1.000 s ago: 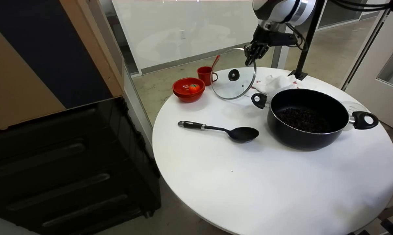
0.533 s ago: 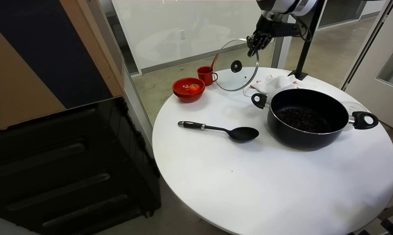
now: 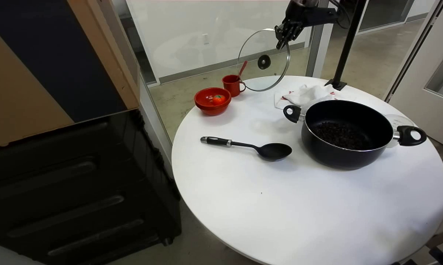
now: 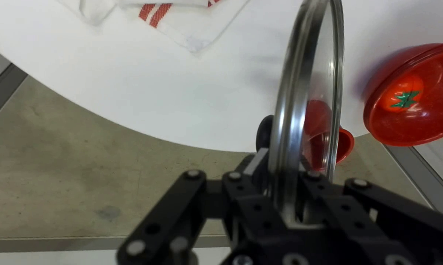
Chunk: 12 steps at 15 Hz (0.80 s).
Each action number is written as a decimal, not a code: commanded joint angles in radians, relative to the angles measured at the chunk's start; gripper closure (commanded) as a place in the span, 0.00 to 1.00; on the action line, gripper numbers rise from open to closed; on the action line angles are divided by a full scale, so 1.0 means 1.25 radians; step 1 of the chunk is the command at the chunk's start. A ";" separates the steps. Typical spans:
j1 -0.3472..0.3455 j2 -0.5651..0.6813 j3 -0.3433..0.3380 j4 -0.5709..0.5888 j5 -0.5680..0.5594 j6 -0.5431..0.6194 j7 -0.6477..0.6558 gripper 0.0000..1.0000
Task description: Put the spoon on the table then cover the pot with the lid
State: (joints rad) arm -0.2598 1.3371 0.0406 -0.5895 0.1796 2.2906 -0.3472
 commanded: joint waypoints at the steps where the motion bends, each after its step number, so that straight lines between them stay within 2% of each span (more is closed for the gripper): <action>1: 0.024 -0.049 -0.008 -0.022 -0.019 -0.014 -0.020 0.97; 8: 0.103 -0.113 -0.045 -0.021 -0.089 -0.001 -0.012 0.97; 12: 0.169 -0.130 -0.115 -0.016 -0.153 0.101 0.053 0.97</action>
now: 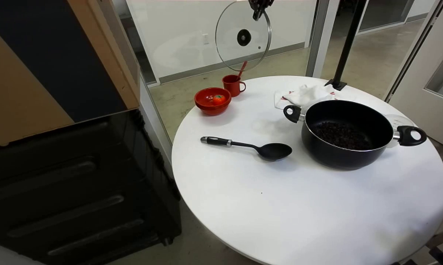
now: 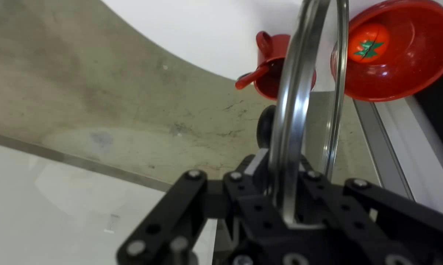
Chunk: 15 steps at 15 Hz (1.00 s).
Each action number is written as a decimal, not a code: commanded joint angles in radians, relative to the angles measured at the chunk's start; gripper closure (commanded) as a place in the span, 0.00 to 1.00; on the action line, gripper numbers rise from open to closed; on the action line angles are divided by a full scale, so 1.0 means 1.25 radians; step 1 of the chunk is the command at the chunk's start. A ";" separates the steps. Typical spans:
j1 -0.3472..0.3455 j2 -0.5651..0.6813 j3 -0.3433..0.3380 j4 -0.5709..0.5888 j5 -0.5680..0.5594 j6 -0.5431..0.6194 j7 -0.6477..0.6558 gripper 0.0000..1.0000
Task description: Put the spoon on the table then cover the pot with the lid
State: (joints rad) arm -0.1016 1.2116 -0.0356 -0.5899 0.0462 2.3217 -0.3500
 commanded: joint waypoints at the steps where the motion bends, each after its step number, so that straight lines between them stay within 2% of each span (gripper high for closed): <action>1: 0.058 -0.031 -0.075 -0.018 -0.063 0.108 0.079 0.97; 4: 0.104 -0.023 -0.155 -0.024 -0.111 0.200 0.180 0.97; 7: 0.150 -0.016 -0.259 -0.041 -0.161 0.274 0.316 0.97; 10: 0.200 -0.011 -0.382 -0.073 -0.211 0.332 0.475 0.97; 14: 0.281 -0.005 -0.576 -0.134 -0.265 0.376 0.698 0.97; 15: 0.282 -0.031 -0.540 -0.165 -0.289 0.361 0.692 0.97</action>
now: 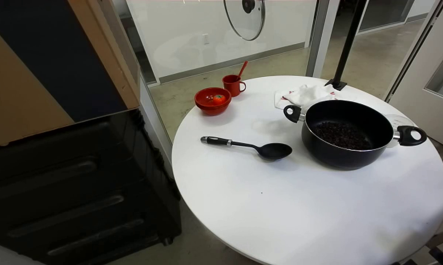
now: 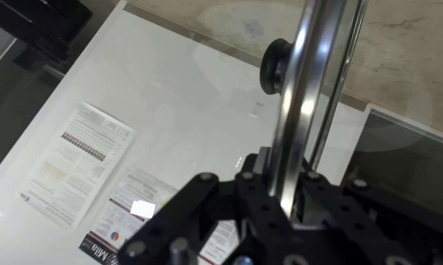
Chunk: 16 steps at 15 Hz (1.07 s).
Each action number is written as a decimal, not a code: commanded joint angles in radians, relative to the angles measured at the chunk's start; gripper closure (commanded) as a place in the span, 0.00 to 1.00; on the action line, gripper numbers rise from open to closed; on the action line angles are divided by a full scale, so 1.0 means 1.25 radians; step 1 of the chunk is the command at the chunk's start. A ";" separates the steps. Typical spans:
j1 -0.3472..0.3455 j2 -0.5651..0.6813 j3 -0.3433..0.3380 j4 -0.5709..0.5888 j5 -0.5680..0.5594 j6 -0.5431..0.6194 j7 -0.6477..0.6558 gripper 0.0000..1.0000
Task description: Put the spoon on the table then cover the pot with the lid
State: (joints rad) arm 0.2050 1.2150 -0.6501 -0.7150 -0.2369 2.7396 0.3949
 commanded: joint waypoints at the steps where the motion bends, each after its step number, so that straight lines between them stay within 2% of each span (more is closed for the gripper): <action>1: 0.003 -0.007 -0.003 -0.009 -0.043 -0.001 0.044 0.97; 2: 0.005 -0.007 -0.003 -0.014 -0.048 -0.004 0.053 0.89; 6: 0.000 -0.003 0.015 -0.018 -0.048 -0.006 0.052 0.89; 7: 0.000 -0.003 0.015 -0.018 -0.048 -0.005 0.052 0.97; 12: -0.014 0.053 0.033 -0.051 -0.060 -0.115 0.064 0.97; 15: -0.016 0.070 0.036 -0.073 -0.069 -0.124 0.073 0.97; 16: -0.004 0.073 0.016 -0.089 -0.046 -0.113 0.067 0.97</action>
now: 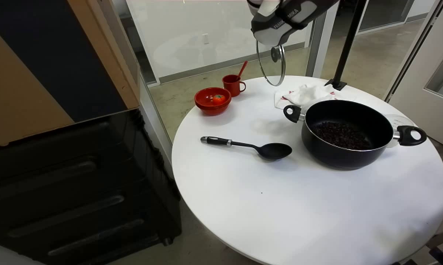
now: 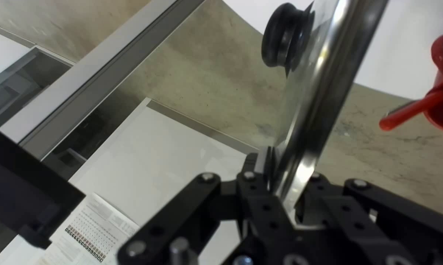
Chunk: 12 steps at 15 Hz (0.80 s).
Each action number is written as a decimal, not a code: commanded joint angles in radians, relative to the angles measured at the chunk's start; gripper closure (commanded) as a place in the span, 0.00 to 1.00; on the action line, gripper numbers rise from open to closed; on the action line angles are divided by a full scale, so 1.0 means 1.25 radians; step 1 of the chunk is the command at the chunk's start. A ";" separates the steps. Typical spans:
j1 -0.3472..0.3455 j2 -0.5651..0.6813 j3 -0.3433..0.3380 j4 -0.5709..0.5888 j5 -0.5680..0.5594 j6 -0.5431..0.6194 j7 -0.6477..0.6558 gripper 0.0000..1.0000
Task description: Put the spoon on the table then cover the pot with the lid
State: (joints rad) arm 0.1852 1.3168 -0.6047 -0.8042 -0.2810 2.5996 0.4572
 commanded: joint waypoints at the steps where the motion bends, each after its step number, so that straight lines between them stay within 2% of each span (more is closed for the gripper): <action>1: 0.017 -0.010 -0.027 -0.025 -0.013 0.004 0.024 0.97; 6: 0.045 -0.014 -0.069 -0.043 -0.030 0.021 0.026 0.97; 8: 0.079 -0.002 -0.133 -0.047 -0.071 0.020 0.030 0.97; 9: 0.085 -0.002 -0.133 -0.050 -0.112 0.018 0.034 0.97; 12: 0.137 0.011 -0.192 -0.071 -0.191 0.026 0.057 0.97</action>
State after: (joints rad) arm 0.2855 1.3312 -0.7573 -0.8452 -0.4201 2.6086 0.4748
